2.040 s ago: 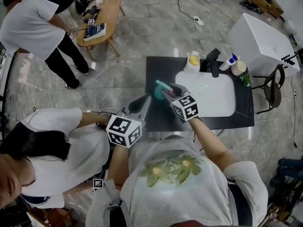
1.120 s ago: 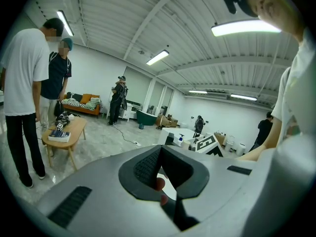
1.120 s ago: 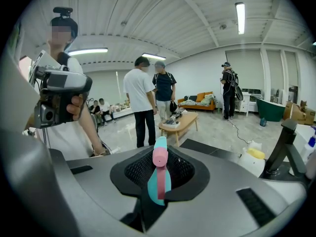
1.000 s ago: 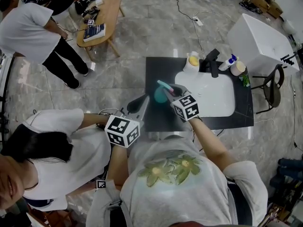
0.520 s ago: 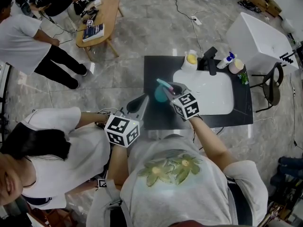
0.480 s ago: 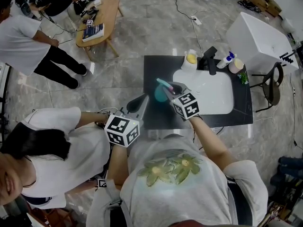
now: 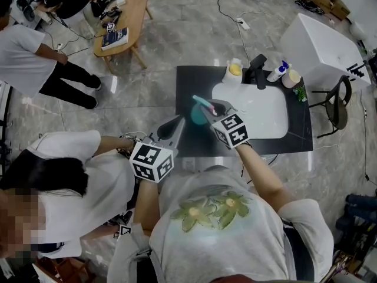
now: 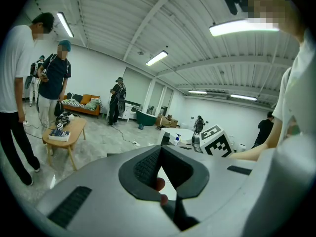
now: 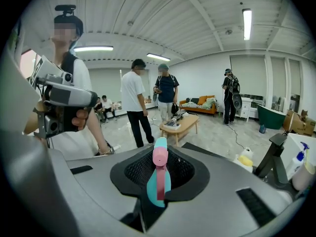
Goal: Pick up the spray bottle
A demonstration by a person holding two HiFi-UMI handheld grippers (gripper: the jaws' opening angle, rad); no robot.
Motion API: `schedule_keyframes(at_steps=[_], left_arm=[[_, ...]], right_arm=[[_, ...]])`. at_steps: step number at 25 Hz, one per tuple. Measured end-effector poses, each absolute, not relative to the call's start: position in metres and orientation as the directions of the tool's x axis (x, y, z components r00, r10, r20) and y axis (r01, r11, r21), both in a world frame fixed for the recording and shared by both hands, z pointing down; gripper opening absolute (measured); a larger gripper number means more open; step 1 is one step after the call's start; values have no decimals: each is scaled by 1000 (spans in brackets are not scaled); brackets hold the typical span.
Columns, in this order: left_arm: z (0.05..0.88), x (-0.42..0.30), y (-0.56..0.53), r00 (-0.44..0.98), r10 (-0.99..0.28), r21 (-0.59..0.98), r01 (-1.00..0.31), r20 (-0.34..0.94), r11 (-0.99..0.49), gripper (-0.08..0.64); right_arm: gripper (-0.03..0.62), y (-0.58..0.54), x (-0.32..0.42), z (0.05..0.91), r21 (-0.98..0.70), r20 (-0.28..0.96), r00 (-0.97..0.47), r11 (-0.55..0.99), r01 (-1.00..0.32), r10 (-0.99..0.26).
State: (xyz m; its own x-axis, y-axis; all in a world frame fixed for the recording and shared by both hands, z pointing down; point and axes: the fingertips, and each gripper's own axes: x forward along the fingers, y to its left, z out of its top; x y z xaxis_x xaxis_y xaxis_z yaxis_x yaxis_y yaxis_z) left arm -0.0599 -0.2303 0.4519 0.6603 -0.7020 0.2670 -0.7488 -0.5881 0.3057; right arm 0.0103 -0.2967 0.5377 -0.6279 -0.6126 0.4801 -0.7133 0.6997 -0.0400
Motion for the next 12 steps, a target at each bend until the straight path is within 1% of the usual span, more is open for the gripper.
schedule_keyframes(at_steps=[12], left_arm=[[451, -47, -212, 658, -706, 309, -751, 263, -584, 8]], right_arm=[[72, -275, 16, 509, -11, 446, -641, 713, -701, -624]])
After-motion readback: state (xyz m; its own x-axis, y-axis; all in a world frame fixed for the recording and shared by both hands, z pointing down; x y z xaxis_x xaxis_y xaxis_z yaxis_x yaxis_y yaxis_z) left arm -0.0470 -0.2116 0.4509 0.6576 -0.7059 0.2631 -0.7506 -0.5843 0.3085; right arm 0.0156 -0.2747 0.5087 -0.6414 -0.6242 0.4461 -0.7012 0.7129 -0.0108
